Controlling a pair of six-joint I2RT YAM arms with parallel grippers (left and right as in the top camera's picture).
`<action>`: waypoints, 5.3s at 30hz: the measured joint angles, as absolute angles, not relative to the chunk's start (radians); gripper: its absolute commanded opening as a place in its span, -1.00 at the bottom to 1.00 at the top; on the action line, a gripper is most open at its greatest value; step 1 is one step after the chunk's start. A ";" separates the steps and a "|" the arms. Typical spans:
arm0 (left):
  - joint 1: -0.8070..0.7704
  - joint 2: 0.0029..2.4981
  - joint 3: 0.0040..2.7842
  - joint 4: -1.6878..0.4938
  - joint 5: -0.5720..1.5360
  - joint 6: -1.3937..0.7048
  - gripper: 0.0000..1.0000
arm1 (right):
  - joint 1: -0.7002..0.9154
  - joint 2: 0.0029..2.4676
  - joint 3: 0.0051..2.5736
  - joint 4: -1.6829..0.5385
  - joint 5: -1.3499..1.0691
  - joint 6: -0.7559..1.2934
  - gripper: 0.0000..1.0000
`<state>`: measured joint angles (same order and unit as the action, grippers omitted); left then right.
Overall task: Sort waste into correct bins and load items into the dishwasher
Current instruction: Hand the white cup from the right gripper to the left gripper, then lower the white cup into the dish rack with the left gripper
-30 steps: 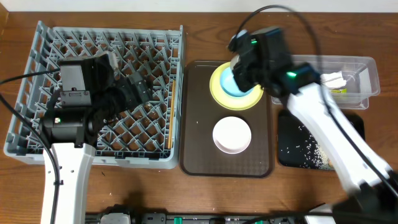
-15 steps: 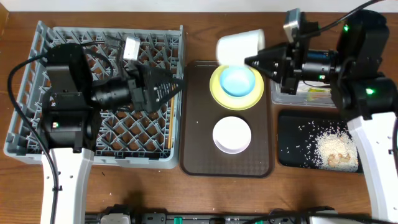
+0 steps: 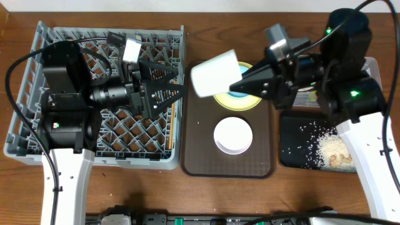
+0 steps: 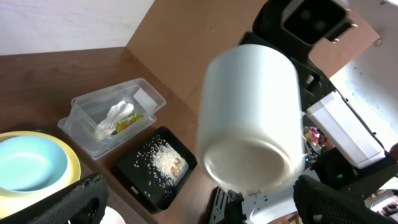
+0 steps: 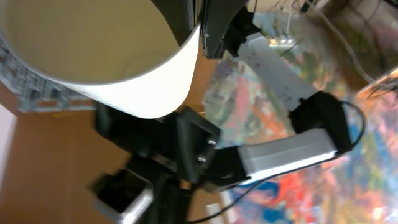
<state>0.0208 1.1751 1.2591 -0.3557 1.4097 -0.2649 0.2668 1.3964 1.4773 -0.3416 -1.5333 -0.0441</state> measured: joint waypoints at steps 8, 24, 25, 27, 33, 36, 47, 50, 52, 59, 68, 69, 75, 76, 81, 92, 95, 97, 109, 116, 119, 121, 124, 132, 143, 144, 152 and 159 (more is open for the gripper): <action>-0.001 1.172 1.259 -0.353 1.493 -0.264 0.96 | 0.318 1.396 1.477 -0.282 -1.538 -0.044 -0.98; -0.075 1.162 1.259 -0.247 1.542 -0.266 0.80 | 0.379 1.430 1.477 -0.282 -1.539 -0.044 -0.98; -0.074 1.163 1.259 -0.247 1.539 -0.265 0.72 | 0.379 1.431 1.477 -0.280 -1.543 -0.044 -0.98; -0.074 1.163 1.259 -0.249 1.534 -0.267 0.64 | 0.379 1.433 1.477 -0.279 -1.547 -0.044 -0.98; -0.073 1.163 1.259 -0.250 1.515 -0.267 0.31 | 0.379 1.432 1.478 -0.270 -1.547 -0.044 -0.90; -0.073 1.163 1.259 -0.245 1.512 -0.268 0.15 | 0.379 1.432 1.478 -0.271 -1.545 -0.044 -0.74; -0.065 1.163 1.259 -0.245 1.478 -0.265 0.04 | 0.365 1.433 1.477 -0.265 -1.512 -0.043 -0.01; -0.020 1.163 1.259 -0.250 1.461 -0.265 0.04 | 0.323 1.433 1.477 -0.265 -1.510 -0.031 0.01; 0.025 1.163 1.259 -0.268 1.455 -0.265 0.04 | 0.268 1.434 1.477 -0.271 -1.508 -0.010 0.01; 0.257 1.168 1.259 -0.436 1.430 -0.264 0.04 | 0.109 1.434 1.477 -0.343 -1.503 0.039 0.04; 0.467 1.196 1.262 -0.892 0.996 -0.260 0.04 | -0.028 1.434 1.478 -0.550 -1.402 0.048 0.18; 0.469 1.197 1.262 -0.929 0.921 -0.259 0.04 | -0.036 1.434 1.478 -0.579 -1.370 0.044 0.19; 0.469 1.197 1.262 -1.100 0.617 -0.256 0.04 | -0.041 1.434 1.478 -0.744 -1.086 0.015 0.20; 0.469 1.197 1.262 -1.132 0.588 -0.253 0.04 | -0.041 1.434 1.478 -0.772 -1.027 0.013 0.20; 0.455 1.197 1.262 -1.197 0.515 -0.234 0.04 | -0.041 1.439 1.478 -0.856 -0.813 -0.006 0.21; 0.290 1.211 1.262 -1.170 0.372 -0.228 0.04 | -0.041 1.439 1.478 -0.979 -0.523 -0.027 0.21; 0.249 1.249 1.262 -1.167 0.360 -0.228 0.04 | -0.041 1.439 1.478 -0.997 -0.476 -0.028 0.20; 0.230 1.281 1.262 -1.166 0.358 -0.228 0.04 | -0.041 1.439 1.478 -1.004 -0.457 -0.030 0.20; 0.194 1.468 1.262 -1.163 0.352 -0.228 0.04 | -0.041 1.439 1.478 -1.007 -0.427 -0.031 0.20; 0.192 1.514 1.262 -1.161 0.356 -0.228 0.04 | -0.041 1.440 1.478 -1.009 -0.426 -0.031 0.21; 0.191 1.514 1.262 -1.162 0.356 -0.228 0.04 | -0.041 1.440 1.478 -1.010 -0.426 -0.031 0.21; 0.191 1.514 1.262 -1.162 0.356 -0.228 0.04 | -0.041 1.440 1.478 -1.010 -0.426 -0.031 0.20; 0.191 1.514 1.262 -1.162 0.356 -0.228 0.03 | -0.041 1.440 1.478 -1.012 -0.426 -0.031 0.21; 0.159 1.515 1.262 -1.160 0.339 -0.229 0.02 | -0.041 1.440 1.478 -1.013 -0.426 -0.031 0.21; 0.133 1.515 1.262 -1.154 0.308 -0.235 -0.13 | -0.041 1.440 1.478 -1.017 -0.426 -0.031 0.21; 0.133 1.515 1.262 -1.152 0.307 -0.235 -0.13 | -0.041 1.440 1.478 -1.017 -0.426 -0.031 0.21; 0.128 1.515 1.262 -1.147 0.298 -0.251 -0.13 | -0.041 1.440 1.478 -1.017 -0.426 -0.031 0.22; 0.128 1.511 1.271 -1.135 0.288 -0.258 -0.13 | -0.041 1.440 1.478 -1.017 -0.426 -0.031 0.22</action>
